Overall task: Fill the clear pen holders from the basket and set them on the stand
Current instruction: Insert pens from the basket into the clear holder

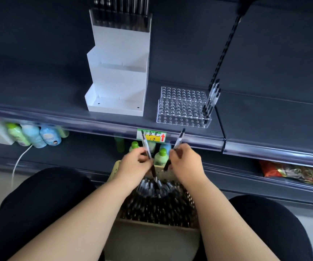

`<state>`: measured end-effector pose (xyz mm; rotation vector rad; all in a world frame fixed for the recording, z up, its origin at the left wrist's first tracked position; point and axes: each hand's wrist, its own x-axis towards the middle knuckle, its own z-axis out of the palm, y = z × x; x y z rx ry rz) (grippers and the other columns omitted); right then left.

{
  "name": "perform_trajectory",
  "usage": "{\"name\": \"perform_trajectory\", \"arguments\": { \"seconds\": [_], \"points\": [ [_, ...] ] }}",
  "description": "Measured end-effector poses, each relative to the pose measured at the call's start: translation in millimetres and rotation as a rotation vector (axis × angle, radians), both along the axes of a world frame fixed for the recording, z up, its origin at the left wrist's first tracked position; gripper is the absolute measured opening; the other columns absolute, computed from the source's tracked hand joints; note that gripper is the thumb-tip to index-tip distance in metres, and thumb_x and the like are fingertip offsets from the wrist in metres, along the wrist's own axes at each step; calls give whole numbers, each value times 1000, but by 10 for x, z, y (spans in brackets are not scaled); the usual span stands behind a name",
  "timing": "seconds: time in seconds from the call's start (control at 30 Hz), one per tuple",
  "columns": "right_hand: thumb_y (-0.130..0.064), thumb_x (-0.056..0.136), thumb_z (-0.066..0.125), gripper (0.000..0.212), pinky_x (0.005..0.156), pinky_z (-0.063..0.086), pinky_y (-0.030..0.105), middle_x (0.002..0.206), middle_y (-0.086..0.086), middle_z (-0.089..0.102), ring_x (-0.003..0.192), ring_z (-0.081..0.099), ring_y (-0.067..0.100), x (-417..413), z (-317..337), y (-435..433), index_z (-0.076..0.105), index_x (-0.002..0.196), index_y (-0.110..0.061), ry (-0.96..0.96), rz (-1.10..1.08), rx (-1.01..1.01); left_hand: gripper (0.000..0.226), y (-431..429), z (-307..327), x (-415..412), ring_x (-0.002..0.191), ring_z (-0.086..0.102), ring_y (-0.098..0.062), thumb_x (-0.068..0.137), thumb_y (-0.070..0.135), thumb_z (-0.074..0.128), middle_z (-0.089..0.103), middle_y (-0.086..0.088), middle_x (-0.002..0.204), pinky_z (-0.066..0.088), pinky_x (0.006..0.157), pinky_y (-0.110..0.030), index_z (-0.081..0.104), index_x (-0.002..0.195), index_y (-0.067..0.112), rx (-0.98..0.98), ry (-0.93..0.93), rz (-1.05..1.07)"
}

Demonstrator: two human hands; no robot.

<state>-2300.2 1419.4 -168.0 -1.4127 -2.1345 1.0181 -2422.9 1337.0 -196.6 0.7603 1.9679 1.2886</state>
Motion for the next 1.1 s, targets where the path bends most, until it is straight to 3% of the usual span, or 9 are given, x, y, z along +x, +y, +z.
{"name": "perform_trajectory", "arguments": {
  "seconds": [0.17,0.33,0.5,0.6,0.73,0.83,0.93,1.03,1.1],
  "points": [
    [-14,86,59,16,51,38,11,77,-10,56,67,54,6,15,582,390,46,94,-20,180,-42,223,26,332,404,-198,74,69,-14,82,1,67,70,-4,87,58,71,-34,56,88,24,230,-59,19],
    [-23,85,53,12,61,53,28,73,-1,66,67,64,19,-23,1146,923,47,85,-13,249,-67,398,21,804,872,-357,76,72,-20,76,19,69,72,3,82,58,76,-42,61,74,38,426,21,-42],
    [-32,87,54,17,53,35,5,61,-13,56,59,53,-3,-55,1354,1483,55,76,-19,190,-142,628,15,1189,976,-480,82,71,-12,68,44,62,73,11,88,52,67,-25,62,82,45,482,155,-129],
    [-21,82,60,18,53,32,-2,62,-17,53,55,49,-17,-32,1342,1662,44,90,-24,236,-175,675,18,1278,899,-551,83,70,-9,68,41,66,72,13,89,54,80,-37,63,86,38,489,182,-83],
    [-22,84,61,18,52,31,-3,60,-19,52,57,48,-20,-17,1306,1785,44,90,-25,129,-125,686,23,1351,851,-644,85,71,-12,63,45,66,73,10,92,53,81,-42,54,84,45,546,197,-65],
    [-27,86,61,8,54,31,1,65,-15,54,61,49,1,5,1264,1840,57,89,-20,100,-125,711,29,1324,826,-665,85,71,-16,68,30,67,73,8,90,52,84,-48,48,83,46,589,210,-58],
    [-31,86,61,13,55,31,6,76,-1,58,69,48,13,41,1201,1863,65,87,-19,41,-138,711,33,1338,755,-701,86,71,-19,70,33,74,73,7,92,57,77,-38,49,91,38,602,120,-75],
    [-30,85,62,14,54,32,1,65,-15,53,65,50,12,69,1155,1866,65,82,-17,49,-166,658,18,1444,652,-703,76,72,-11,86,26,63,71,1,103,54,63,-13,48,93,18,518,-92,-55],
    [-30,84,63,12,53,33,1,61,-20,50,59,49,6,71,1136,1869,63,80,-19,37,-181,640,19,1440,644,-659,77,71,-10,87,27,61,71,2,105,53,63,-12,49,95,15,502,-79,-49]
  ]
}}
